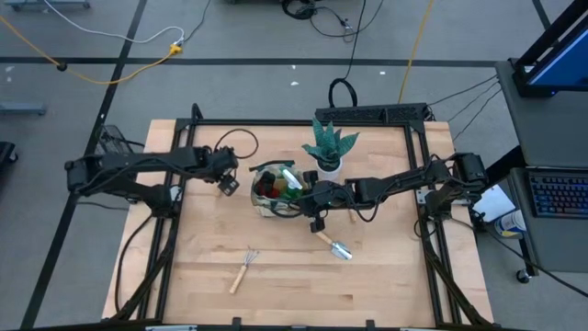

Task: Pick & Place Garden tools in Gardening bag
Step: Put the top brown trowel into the white gardening bag

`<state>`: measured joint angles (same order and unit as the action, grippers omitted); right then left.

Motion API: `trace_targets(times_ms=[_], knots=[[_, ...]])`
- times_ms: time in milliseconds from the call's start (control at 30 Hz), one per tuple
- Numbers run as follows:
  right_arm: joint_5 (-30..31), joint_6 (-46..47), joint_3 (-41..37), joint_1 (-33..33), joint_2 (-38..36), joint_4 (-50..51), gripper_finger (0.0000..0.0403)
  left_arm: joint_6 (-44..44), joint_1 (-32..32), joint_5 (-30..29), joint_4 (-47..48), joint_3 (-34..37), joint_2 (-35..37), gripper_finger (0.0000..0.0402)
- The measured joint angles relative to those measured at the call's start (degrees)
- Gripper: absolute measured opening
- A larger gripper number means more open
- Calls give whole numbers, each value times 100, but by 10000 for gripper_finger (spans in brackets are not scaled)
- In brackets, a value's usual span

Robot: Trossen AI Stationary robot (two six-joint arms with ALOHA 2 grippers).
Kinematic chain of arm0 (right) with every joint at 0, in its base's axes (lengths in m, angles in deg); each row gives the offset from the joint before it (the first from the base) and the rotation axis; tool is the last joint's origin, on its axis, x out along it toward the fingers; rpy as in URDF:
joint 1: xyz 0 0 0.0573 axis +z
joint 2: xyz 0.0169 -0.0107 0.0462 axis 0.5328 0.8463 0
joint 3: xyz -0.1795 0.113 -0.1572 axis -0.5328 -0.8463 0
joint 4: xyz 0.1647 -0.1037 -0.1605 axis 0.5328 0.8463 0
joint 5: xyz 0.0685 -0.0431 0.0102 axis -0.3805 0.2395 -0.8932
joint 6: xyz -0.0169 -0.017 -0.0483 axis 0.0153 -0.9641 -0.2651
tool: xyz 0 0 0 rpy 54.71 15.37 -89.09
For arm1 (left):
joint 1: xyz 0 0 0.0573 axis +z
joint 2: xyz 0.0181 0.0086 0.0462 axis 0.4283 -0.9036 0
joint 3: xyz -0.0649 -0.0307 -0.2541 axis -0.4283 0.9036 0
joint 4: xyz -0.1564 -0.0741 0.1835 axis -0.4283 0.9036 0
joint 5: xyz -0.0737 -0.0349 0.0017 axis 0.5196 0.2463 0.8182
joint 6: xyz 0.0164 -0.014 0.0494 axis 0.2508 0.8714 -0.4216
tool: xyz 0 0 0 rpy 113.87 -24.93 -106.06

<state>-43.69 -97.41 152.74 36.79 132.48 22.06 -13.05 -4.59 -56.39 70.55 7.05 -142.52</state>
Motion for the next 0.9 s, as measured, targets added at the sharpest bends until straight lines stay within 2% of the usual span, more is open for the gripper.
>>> trace_targets(times_ms=[100,200,300,467,600,900], knots=[[1,-2,0,0,0,-2,0,-55,342,255,-654,389,-55,250],[-1,0,0,0,0,0,0,-62,638,118,-745,562,-55,239],[-1,-2,0,0,0,-1,0,-67,845,162,-906,684,-58,215],[-1,-2,2,0,0,-2,0,-220,960,682,-1431,934,-72,161],[-1,15,2,0,0,-2,0,-219,1043,798,-1550,1084,-82,131],[-1,29,2,0,0,-2,0,-429,1247,801,-1719,1307,-66,120]])
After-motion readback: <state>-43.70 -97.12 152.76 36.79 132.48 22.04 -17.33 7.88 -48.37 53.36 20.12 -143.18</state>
